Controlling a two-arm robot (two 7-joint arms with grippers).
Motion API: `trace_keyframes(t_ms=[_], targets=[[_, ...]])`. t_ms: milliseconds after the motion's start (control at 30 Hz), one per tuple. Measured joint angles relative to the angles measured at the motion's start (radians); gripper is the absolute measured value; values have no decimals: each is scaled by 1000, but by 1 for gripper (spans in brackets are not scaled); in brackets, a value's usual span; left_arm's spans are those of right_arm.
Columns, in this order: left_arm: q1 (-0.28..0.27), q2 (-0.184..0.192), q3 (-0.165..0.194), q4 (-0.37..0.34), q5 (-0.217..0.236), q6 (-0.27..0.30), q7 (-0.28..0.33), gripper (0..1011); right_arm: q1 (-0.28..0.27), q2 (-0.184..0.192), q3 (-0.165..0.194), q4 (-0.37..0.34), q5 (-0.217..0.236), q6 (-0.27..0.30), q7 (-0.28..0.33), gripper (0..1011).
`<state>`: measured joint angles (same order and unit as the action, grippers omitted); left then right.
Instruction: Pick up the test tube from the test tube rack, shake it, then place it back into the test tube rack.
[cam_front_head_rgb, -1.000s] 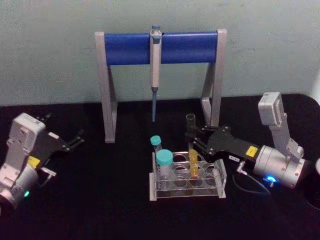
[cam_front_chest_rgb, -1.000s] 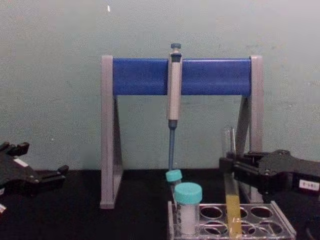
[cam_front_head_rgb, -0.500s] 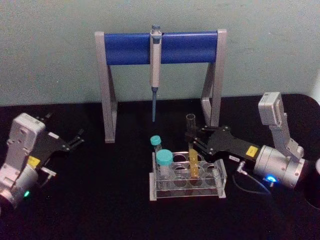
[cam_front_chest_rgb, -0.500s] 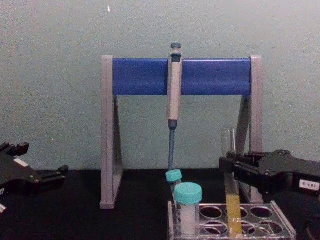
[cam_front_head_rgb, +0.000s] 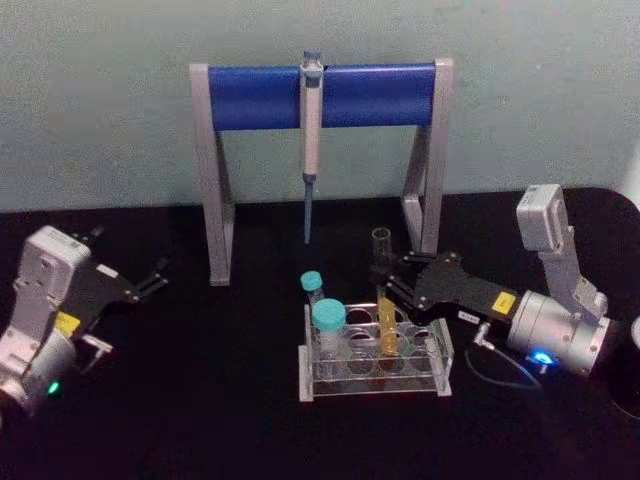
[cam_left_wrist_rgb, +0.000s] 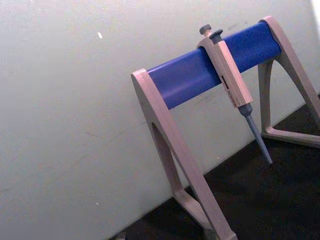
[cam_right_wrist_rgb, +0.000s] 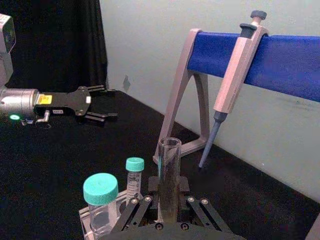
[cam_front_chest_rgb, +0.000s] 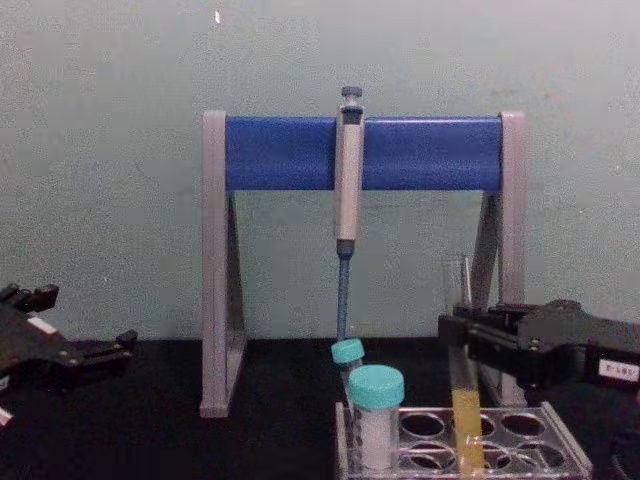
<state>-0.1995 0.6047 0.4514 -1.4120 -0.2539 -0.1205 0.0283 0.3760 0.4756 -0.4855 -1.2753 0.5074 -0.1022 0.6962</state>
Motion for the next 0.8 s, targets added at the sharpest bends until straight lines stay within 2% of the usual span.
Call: trace_keyframes(t_ms=[267, 567, 667, 700, 733, 800], targets=[[0, 0, 0, 0, 0, 0, 0, 1001, 0, 0, 0, 0, 0, 0, 0, 244], [0, 0, 0, 0, 0, 0, 0, 1001, 0, 0, 0, 0, -1, 0, 0, 506], [0, 0, 0, 0, 0, 0, 0, 1001, 0, 0, 0, 0, -1, 0, 0, 627], [0, 0, 0, 0, 0, 0, 0, 1001, 0, 0, 0, 0, -1, 0, 0, 627], [0, 0, 0, 0, 0, 0, 0, 1001, 0, 0, 0, 0, -1, 0, 0, 688], [0, 0, 0, 0, 0, 0, 0, 1001, 0, 0, 0, 0, -1, 0, 0, 742]])
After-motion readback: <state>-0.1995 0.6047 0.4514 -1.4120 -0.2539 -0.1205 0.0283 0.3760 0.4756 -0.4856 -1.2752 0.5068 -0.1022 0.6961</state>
